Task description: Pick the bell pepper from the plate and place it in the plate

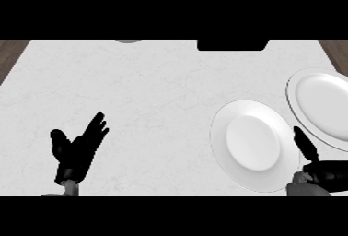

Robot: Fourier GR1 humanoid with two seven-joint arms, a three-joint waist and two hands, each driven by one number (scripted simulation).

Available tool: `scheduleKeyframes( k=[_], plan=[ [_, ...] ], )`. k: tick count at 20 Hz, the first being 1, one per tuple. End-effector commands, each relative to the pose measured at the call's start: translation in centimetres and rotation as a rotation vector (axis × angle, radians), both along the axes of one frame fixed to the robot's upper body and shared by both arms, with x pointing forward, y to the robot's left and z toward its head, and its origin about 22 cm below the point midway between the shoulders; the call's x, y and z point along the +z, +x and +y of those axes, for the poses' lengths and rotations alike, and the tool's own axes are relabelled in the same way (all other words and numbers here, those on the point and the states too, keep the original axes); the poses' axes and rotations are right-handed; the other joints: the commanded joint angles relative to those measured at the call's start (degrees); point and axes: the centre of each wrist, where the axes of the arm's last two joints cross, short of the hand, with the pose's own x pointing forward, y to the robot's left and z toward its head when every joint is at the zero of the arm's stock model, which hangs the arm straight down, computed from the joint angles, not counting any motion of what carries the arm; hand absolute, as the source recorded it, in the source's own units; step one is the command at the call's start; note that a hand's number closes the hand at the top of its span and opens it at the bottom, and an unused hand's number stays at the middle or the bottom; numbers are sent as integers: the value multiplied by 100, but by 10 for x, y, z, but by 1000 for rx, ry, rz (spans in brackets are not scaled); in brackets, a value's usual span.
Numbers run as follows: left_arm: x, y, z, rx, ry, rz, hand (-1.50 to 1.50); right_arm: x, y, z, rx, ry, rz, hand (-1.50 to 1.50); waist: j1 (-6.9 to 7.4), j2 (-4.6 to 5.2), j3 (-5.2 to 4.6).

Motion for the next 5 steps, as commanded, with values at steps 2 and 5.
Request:
scheduleKeyframes(
  k=[2,5],
  plan=[
    [-9,2,-10,5,9,32,0,-7,-10,28,2,50,-57,-150,1,21,-13],
    [-5,-6,-21,-10,0,22,0,0,-2,22,-35,35,-28,-150,25,20,-10]
  ],
)
